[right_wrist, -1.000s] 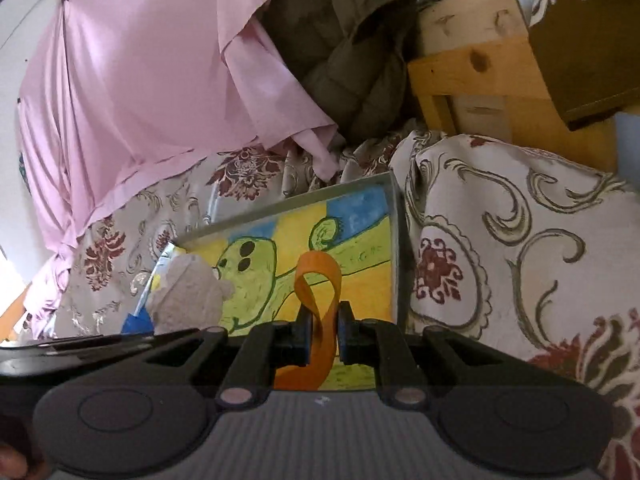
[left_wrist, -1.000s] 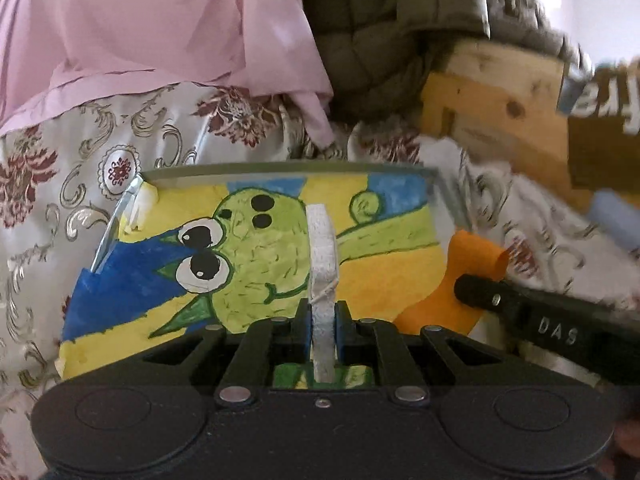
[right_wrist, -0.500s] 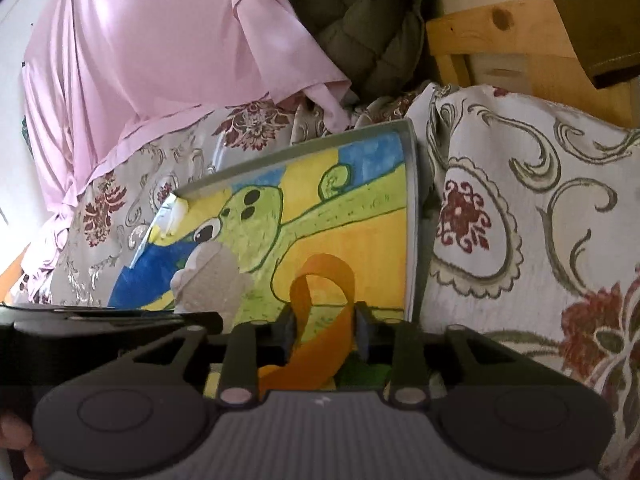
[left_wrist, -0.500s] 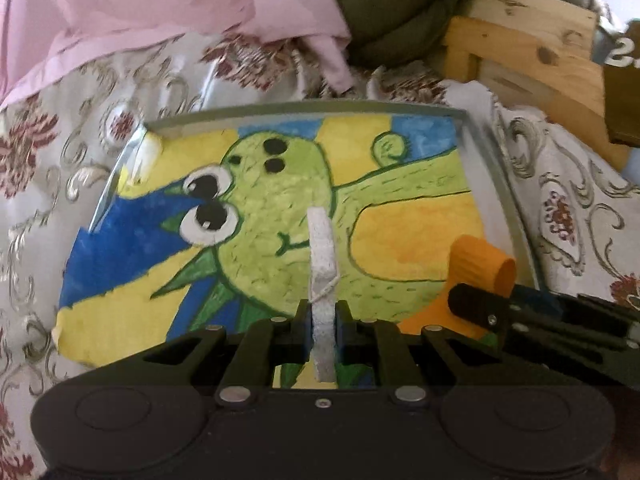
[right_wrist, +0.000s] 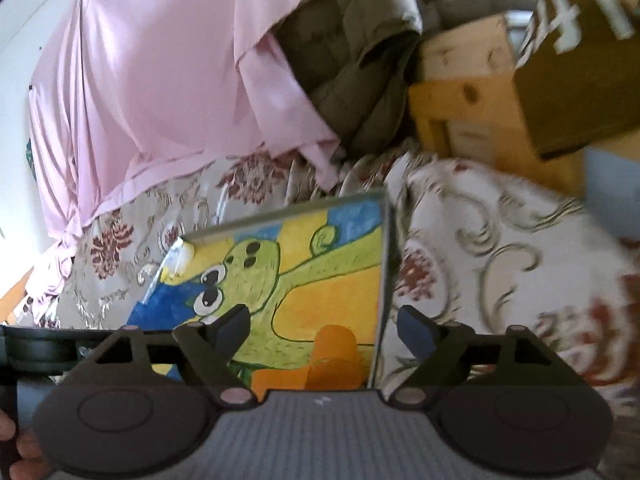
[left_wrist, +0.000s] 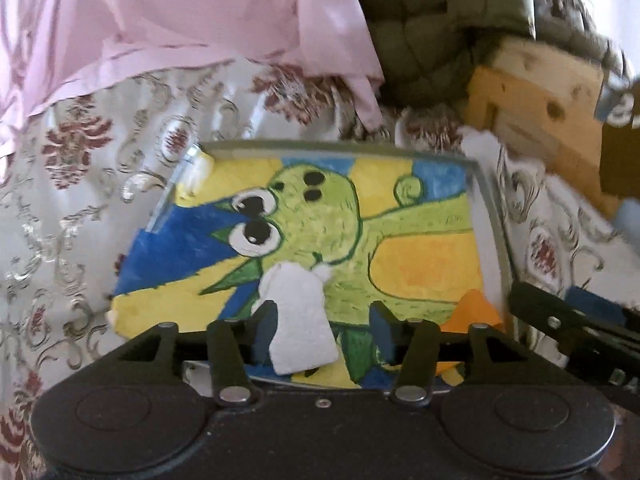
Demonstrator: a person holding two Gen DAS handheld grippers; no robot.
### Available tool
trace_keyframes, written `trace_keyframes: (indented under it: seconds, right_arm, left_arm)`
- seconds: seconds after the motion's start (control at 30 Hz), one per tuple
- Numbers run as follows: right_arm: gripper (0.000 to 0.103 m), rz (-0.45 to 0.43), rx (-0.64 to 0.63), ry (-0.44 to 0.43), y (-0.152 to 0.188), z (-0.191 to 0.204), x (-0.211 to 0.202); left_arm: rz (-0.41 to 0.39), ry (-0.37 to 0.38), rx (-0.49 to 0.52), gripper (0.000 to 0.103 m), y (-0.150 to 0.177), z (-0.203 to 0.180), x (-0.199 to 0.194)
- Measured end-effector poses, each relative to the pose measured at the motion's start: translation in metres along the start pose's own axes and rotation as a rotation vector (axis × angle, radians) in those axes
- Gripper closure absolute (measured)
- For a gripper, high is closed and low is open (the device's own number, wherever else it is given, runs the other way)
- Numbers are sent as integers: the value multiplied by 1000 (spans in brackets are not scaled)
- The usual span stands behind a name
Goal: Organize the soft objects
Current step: 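Lift both open grippers up and away from the tray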
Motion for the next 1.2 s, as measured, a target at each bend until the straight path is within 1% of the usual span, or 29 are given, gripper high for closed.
trace_keyframes:
  seconds: [0.07, 0.1, 0.17, 0.23, 0.3, 0.37, 0.47, 0.53, 0.6, 0.7, 0.77, 0.83, 0.9, 1.03, 1.2]
  right_arm:
    - [12, -20, 0, 6, -2, 1, -21]
    - [12, -29, -6, 7, -3, 2, -29]
    - [7, -60, -19, 15, -2, 6, -52]
    - [5, -91, -19, 33, 1, 10, -75]
    - [4, -124, -28, 34, 7, 18, -101]
    - [1, -149, -52, 45, 13, 25, -124]
    - [0, -194, -80, 51, 27, 35, -163]
    - [0, -227, -86, 45, 38, 40, -185]
    - [0, -277, -84, 56, 52, 42, -209]
    - [0, -305, -97, 78, 70, 47, -234]
    - [0, -313, -90, 80, 81, 51, -246]
    - [0, -316, -72, 84, 91, 53, -258]
    - [0, -312, -58, 95, 102, 56, -267]
    - [0, -285, -58, 126, 121, 64, -282]
    - [0, -237, -52, 156, 143, 78, -291]
  left_arm:
    - [-35, -6, -22, 44, 2, 3, -19]
    - [-57, -20, -28, 40, 4, 4, -31]
    - [-100, -77, -34, 36, 12, 5, -57]
    - [-142, -104, -57, 31, 21, 5, -84]
    - [-188, -98, -67, 28, 32, 6, -109]
    - [-219, -112, -62, 24, 43, 6, -134]
    - [-245, -124, -59, 19, 62, 7, -167]
    - [-262, -124, -80, 13, 78, 12, -187]
    - [-280, -123, -84, 12, 95, 17, -205]
    - [-292, -113, -90, 11, 122, 24, -228]
    - [-296, -114, -80, 11, 138, 28, -240]
    - [-304, -105, -54, 10, 151, 28, -251]
    - [-308, -94, -51, 9, 162, 31, -261]
    - [-327, -75, -85, 7, 180, 42, -278]
    - [-332, -89, -81, 5, 195, 54, -292]
Point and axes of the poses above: each gripper's, at about its wrist camera, not at the fingertips, and x roughly the way its jaws point, z to its left, y to its underside, the point moved 4 cm from there along x, roughly the way its jaws point, and after that the axes turned 4 degrees about y, right-handed, at the moved point
